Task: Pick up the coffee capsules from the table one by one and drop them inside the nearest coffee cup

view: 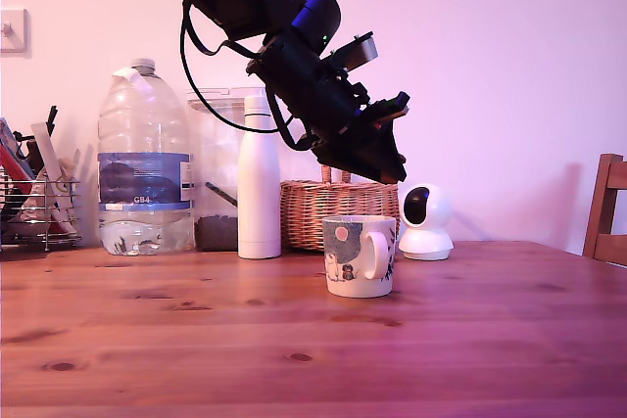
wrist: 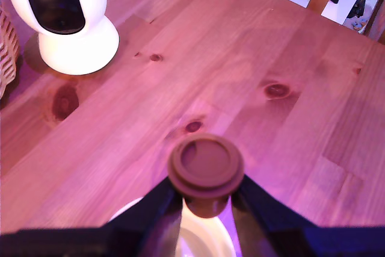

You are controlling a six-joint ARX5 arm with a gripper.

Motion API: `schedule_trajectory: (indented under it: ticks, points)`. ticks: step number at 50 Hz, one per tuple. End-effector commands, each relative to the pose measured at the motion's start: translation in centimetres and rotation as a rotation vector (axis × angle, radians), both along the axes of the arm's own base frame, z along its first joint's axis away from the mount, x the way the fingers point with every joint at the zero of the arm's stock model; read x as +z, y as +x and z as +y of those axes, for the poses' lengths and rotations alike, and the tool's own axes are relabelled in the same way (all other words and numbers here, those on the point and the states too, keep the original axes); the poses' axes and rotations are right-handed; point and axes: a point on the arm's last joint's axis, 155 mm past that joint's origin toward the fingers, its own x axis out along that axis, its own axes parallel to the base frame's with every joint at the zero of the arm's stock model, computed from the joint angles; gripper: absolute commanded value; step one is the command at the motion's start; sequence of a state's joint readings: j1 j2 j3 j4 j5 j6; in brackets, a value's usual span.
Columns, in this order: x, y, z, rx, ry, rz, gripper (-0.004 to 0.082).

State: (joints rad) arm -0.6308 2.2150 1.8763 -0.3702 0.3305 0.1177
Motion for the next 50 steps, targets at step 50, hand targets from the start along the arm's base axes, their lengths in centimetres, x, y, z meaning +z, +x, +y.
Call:
schedule_trajectory:
  ticks: [50]
  points:
    - [1.7, -2.3, 5.0, -0.033, 0.205, -0.016, 0.0182]
